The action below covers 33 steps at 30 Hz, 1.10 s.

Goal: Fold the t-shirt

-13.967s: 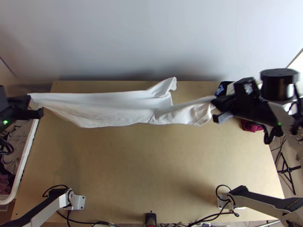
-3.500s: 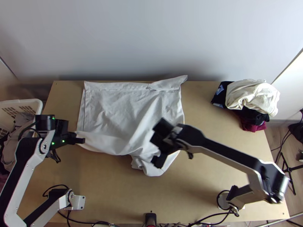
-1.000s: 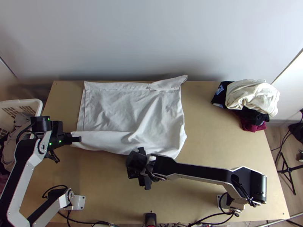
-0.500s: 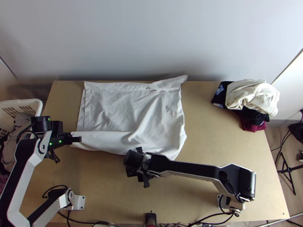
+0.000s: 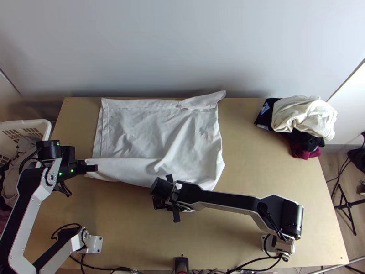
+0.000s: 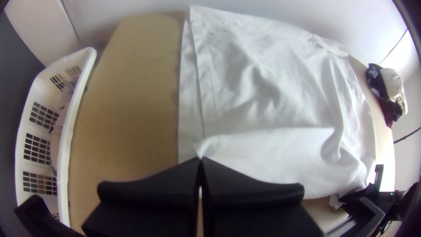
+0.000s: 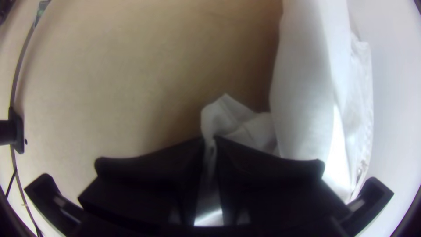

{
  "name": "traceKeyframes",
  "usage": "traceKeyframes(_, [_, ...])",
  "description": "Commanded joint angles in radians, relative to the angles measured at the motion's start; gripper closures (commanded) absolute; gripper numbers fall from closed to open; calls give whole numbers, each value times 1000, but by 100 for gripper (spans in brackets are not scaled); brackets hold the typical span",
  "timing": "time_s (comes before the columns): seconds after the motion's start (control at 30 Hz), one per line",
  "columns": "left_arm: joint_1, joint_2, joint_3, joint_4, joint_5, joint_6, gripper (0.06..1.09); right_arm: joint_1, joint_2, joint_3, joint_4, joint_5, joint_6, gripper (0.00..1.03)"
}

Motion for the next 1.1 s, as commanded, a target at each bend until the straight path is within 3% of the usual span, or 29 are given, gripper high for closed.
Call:
traceKeyframes(0.0, [0, -3, -2, -5, 1, 0, 105, -17, -51, 6, 20, 5, 17, 100])
traceKeyframes(0.23, [-1, -49, 5, -34, 3, -2, 105, -57, -170, 37, -55, 3, 104, 100])
traceKeyframes(0.63, [14, -144, 86, -127, 6, -2, 105, -193, -367, 32, -305, -69, 145, 100])
traceKeyframes(1.07, [14, -186, 192, -194, 11, -14, 105, -371, -584, 28, -400, -93, 181, 100])
